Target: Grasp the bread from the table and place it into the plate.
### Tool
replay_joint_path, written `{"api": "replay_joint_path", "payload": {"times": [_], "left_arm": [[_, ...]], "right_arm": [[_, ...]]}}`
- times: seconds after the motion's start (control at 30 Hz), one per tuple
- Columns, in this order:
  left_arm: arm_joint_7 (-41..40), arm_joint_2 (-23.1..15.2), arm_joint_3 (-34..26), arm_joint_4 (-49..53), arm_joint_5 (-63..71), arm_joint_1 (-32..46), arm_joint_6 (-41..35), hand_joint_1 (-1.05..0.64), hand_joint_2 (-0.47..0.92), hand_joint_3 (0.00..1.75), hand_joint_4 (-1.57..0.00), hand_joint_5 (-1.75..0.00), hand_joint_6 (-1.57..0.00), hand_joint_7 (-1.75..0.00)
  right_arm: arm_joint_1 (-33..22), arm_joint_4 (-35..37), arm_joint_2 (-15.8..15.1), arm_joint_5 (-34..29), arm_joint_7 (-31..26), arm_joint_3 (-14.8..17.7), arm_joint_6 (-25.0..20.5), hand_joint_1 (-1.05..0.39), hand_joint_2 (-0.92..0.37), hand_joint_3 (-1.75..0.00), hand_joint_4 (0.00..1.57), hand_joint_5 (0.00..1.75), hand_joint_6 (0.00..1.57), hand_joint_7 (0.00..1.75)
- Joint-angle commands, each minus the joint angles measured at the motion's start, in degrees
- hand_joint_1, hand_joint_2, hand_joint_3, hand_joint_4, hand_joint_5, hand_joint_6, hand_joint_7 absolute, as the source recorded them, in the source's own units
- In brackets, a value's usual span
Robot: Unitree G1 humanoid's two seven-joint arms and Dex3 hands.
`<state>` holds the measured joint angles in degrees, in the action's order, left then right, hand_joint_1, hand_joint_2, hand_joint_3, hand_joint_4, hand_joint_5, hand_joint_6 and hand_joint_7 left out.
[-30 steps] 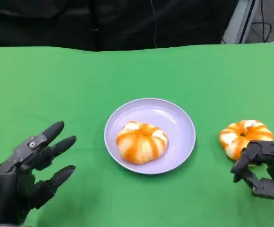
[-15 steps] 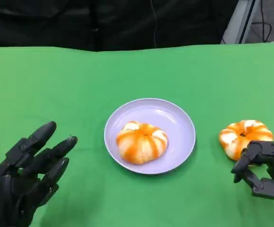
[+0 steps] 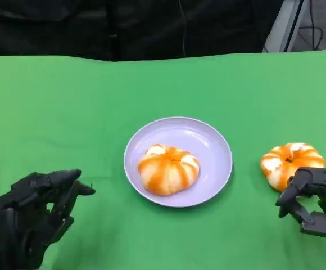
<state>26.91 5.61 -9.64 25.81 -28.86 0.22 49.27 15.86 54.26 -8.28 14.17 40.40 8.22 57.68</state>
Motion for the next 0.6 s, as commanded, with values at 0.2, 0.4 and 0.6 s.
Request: {"api": "replay_joint_path", "payload": {"times": [0.2, 0.4, 0.6], "left_arm": [[-0.9, 0.7, -1.4, -1.6, 0.9, 0.4, -1.5, -0.1, 0.92, 0.49, -0.73, -1.6, -0.83, -1.09], [-1.5, 1.5, -2.1, -1.5, 2.1, 0.1, -1.4, -0.12, 0.92, 0.47, -0.73, -1.63, -0.82, -1.15], [-1.3, 2.2, -2.1, -1.9, 1.9, 0.1, -1.8, -0.12, 0.92, 0.46, -0.74, -1.64, -0.82, -1.17]], "right_arm": [[1.0, 0.4, -1.4, 0.2, -0.4, 0.8, 0.2, 0.12, -0.7, -0.83, 0.87, 1.41, 0.92, 1.02], [1.1, 0.7, -1.8, 0.1, -0.5, 0.9, 0.2, 0.12, -0.69, -0.83, 0.87, 1.41, 0.92, 1.01], [0.9, 0.2, -1.8, 0.9, 0.1, 0.9, -0.4, 0.13, -0.7, -0.84, 0.87, 1.42, 0.92, 1.02]]}}
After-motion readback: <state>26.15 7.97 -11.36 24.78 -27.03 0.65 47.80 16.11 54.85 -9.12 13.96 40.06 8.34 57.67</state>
